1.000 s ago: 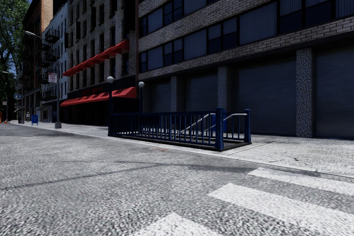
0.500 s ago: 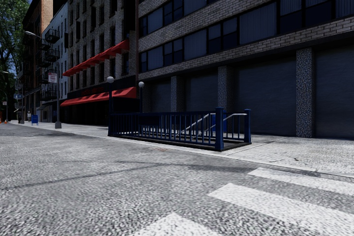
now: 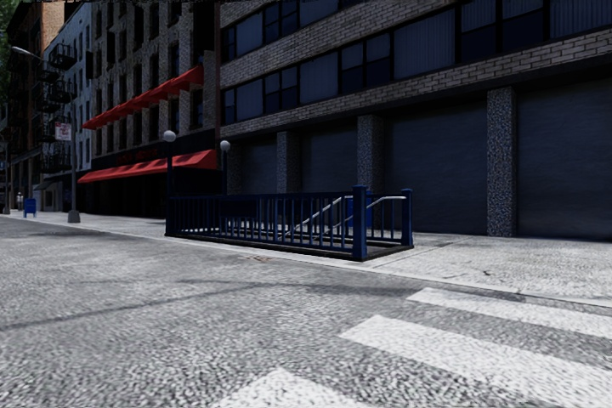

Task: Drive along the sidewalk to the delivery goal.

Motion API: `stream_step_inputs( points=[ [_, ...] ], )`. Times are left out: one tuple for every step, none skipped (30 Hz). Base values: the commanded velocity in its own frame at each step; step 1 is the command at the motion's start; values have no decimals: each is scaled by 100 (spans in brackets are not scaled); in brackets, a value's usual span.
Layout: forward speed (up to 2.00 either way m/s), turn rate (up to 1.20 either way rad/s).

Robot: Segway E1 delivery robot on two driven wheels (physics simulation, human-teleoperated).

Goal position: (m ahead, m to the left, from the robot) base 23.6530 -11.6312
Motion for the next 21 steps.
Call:
stream_step_inputs(
  points=[
    [0, -120],
    [0, -120],
    [0, -120],
    [0, -120],
    [0, -120],
    [0, -120],
    [0, -120],
    [0, -120],
    [0, -120],
    [0, -113],
    [0, -69],
    [0, -21],
    [0, -12],
    [0, -9],
    [0, 0],
    [0, 0],
    [0, 0],
    [0, 0],
    [0, 0],
    [0, 0],
    [0, 0]
  ],
)
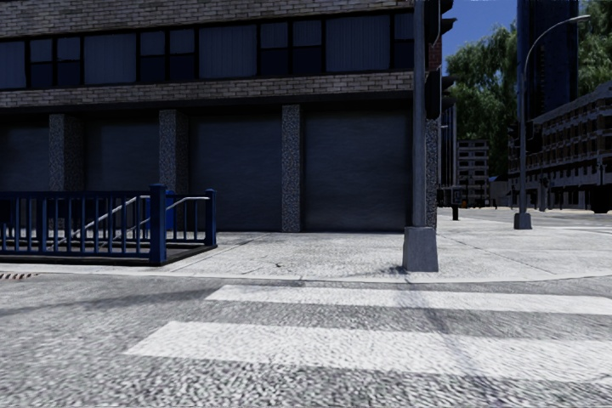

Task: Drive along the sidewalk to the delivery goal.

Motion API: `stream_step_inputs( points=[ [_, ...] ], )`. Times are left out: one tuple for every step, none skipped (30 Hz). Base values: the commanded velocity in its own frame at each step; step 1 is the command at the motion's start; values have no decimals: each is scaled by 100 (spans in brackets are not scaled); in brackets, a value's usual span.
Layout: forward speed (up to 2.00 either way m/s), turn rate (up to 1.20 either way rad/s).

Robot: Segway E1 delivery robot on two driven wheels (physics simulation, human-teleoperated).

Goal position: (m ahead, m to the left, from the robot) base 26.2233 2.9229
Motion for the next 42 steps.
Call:
stream_step_inputs(
  points=[
    [0, 0],
    [0, 0],
    [0, 0],
    [0, 0],
    [0, 0],
    [0, 0],
    [0, 0],
    [0, 0],
    [0, 0],
    [0, -45],
    [0, -45],
    [0, -85],
    [0, -100],
    [0, -113],
    [0, -120],
    [0, -120],
    [0, -120],
    [0, -120],
    [0, -120],
    [0, -120],
    [0, -120],
    [0, -120],
    [0, -120],
    [0, -118],
    [0, -111],
    [0, -109],
    [0, -104],
    [0, -104],
    [26, -26],
    [62, 0],
    [93, 0],
    [123, 0],
    [123, 0],
    [157, 0],
    [184, 0],
    [194, 0],
    [196, 0],
    [198, 0],
    [198, 0],
    [198, 0],
    [198, 0],
    [198, 0]
  ],
)
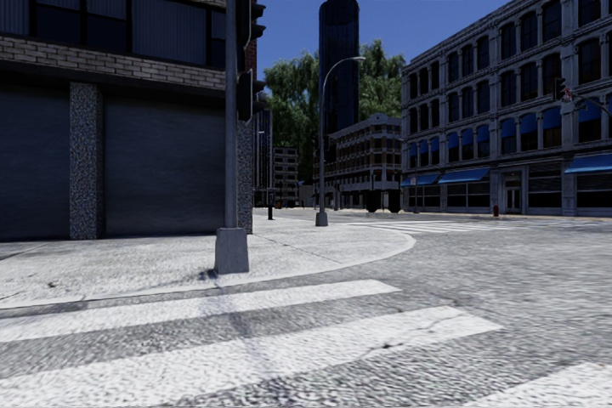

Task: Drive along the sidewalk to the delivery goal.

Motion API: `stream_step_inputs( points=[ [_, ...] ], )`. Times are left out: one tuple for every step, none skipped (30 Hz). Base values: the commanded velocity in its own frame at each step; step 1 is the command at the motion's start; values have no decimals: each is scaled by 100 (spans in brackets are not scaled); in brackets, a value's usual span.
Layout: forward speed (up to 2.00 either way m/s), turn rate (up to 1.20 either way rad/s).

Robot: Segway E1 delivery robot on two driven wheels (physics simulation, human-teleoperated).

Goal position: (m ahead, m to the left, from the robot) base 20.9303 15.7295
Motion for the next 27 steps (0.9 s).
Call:
stream_step_inputs(
  points=[
    [198, 0],
    [198, 0],
    [198, 0],
    [198, 0],
    [198, 0],
    [198, 0],
    [199, 0],
    [199, 0],
    [199, 0],
    [199, 0],
    [199, 0],
    [199, 0],
    [199, 0],
    [199, 0],
    [199, 0],
    [199, 0],
    [199, -39],
    [199, -39],
    [199, -59],
    [199, -66],
    [199, -13],
    [199, 0],
    [196, 0],
    [161, 0],
    [90, 0],
    [90, 0],
    [59, 0]
  ],
)
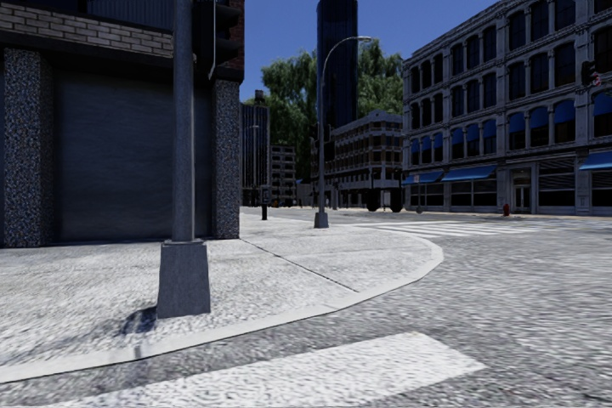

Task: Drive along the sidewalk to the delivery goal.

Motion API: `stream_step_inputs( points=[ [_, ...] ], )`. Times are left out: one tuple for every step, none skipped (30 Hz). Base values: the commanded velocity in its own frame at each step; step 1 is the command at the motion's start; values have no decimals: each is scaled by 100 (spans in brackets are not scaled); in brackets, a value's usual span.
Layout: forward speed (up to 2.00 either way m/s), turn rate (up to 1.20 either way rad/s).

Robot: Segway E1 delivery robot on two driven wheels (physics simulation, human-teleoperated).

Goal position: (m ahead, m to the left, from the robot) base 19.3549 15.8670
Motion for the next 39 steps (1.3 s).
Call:
stream_step_inputs(
  points=[
    [37, 0],
    [31, 0],
    [29, 0],
    [28, 0],
    [27, 0],
    [27, 0],
    [27, 0],
    [27, 0],
    [27, 0],
    [27, 0],
    [27, 0],
    [27, 0],
    [27, 0],
    [26, 0],
    [26, 0],
    [57, 0],
    [84, 0],
    [84, 0],
    [96, 0],
    [100, 0],
    [101, 0],
    [102, 0],
    [102, 0],
    [103, 0],
    [103, 0],
    [103, 0],
    [103, 0],
    [103, 0],
    [103, 0],
    [103, 0],
    [103, 0],
    [103, 0],
    [103, 0],
    [103, 0],
    [103, 0],
    [103, 0],
    [103, 0],
    [103, 0],
    [103, 0]
  ],
)
